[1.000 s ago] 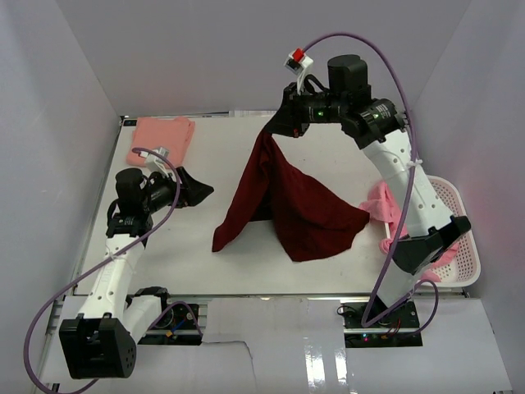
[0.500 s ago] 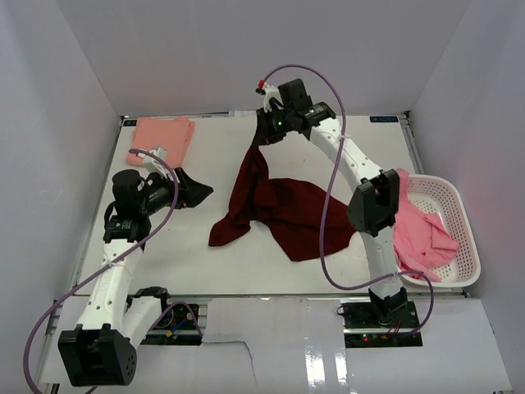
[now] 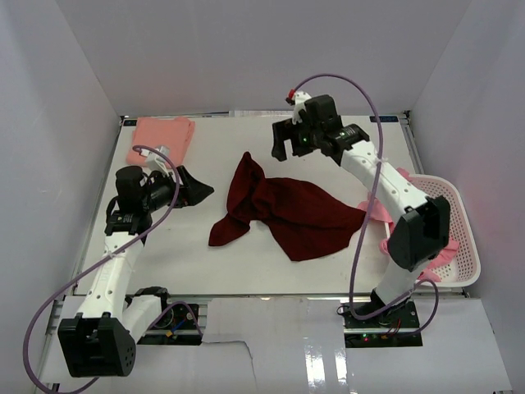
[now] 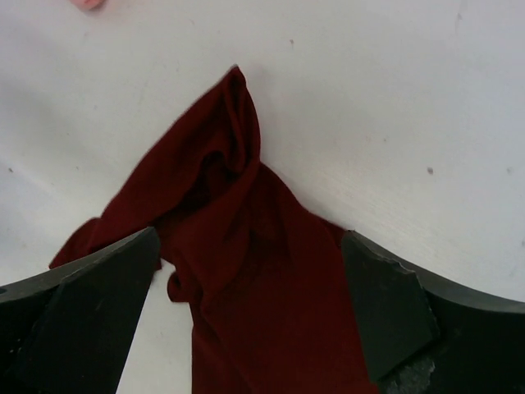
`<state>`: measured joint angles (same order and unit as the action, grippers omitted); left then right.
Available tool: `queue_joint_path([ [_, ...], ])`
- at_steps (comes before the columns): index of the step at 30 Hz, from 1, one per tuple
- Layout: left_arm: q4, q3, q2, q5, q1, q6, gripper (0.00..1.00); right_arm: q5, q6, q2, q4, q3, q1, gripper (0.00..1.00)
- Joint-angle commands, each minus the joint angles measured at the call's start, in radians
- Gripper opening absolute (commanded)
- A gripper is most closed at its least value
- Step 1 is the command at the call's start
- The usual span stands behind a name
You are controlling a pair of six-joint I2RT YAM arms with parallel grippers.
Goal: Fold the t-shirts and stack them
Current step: Move the tshirt to the center of the board
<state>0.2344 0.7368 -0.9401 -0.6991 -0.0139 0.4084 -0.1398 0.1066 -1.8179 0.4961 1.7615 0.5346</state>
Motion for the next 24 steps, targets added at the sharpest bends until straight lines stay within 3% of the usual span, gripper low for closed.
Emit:
queue_joint_path([
  [1, 0.008, 0.050, -0.054, 0.021, 0.030, 0.001, 0.98, 0.120, -0.022, 0.194, 0.044, -0.181, 0.025, 0.98],
  [5, 0.023, 0.088, -0.150, 0.021, 0.055, 0.001, 0.98, 0.089, 0.028, 0.351, 0.032, -0.510, 0.076, 0.99],
  [6, 0.028, 0.098, -0.170, 0.035, 0.064, -0.002, 0.98, 0.097, 0.066, 0.392, 0.032, -0.557, 0.102, 0.93],
  [9, 0.039, 0.140, -0.247, 0.081, 0.138, -0.017, 0.98, 0.077, 0.128, 0.455, -0.001, -0.719, 0.171, 0.89],
  [14, 0.072, 0.223, -0.353, 0.162, 0.222, -0.031, 0.98, 0.098, 0.180, 0.462, 0.001, -0.806, 0.278, 0.83],
  [24, 0.181, 0.385, -0.540, 0.188, 0.292, -0.140, 0.98, 0.078, 0.188, 0.345, -0.067, -0.844, 0.327, 0.69],
])
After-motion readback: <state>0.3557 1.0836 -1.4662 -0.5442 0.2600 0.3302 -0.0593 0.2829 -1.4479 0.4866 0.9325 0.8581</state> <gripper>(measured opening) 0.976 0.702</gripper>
